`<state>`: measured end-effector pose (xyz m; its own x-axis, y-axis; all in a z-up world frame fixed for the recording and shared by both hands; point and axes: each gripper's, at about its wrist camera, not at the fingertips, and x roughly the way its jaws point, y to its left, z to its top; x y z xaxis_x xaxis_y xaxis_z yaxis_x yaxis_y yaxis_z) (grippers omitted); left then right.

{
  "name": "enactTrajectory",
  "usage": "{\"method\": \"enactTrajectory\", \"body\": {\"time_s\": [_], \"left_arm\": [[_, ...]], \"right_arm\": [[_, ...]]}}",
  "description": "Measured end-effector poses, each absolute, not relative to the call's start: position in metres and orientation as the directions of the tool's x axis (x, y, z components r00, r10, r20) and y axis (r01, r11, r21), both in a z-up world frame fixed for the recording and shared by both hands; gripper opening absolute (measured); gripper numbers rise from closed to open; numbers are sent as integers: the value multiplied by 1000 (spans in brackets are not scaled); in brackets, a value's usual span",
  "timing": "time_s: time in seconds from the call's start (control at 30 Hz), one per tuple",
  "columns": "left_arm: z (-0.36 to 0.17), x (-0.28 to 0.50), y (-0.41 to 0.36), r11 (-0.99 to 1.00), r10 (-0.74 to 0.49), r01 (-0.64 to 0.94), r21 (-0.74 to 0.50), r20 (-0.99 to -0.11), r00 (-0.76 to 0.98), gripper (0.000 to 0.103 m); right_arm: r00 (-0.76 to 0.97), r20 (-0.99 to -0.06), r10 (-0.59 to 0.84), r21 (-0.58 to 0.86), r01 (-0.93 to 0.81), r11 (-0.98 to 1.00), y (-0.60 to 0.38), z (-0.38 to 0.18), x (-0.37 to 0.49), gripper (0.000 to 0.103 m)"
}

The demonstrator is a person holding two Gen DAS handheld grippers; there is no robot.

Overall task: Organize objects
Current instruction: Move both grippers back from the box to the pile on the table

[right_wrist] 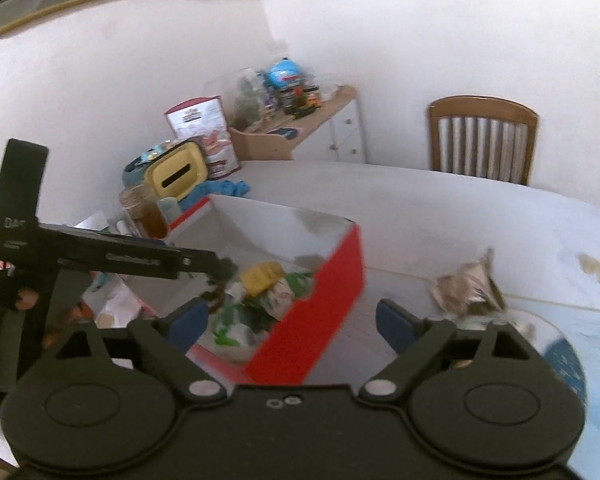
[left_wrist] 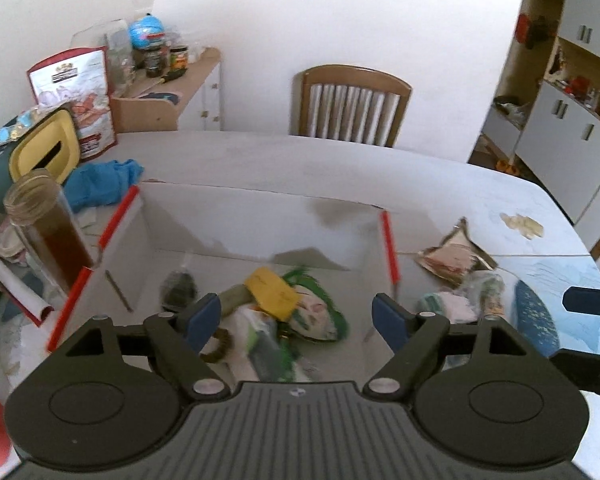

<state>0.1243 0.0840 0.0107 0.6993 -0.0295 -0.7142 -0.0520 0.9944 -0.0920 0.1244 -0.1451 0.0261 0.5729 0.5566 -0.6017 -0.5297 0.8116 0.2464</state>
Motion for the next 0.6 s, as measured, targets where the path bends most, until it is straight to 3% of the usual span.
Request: {"method": "enactTrajectory", "body": {"time_s": [0.17, 0.3, 0.6], "left_arm": [[7, 119, 64, 991, -97, 0, -135, -709, 698, 88], [4, 114, 47, 984, -158, 54, -169, -694, 702, 101], [-6, 108, -9, 973, -230, 169, -156, -666, 710, 101]], "right_arm": [[601, -617, 509, 208, -499, 841, -177, 16, 112, 96], [610, -633, 476, 191, -474, 860, -200, 5, 107, 96], [623, -664, 414, 181, -403, 897, -244, -15, 118, 96]]}}
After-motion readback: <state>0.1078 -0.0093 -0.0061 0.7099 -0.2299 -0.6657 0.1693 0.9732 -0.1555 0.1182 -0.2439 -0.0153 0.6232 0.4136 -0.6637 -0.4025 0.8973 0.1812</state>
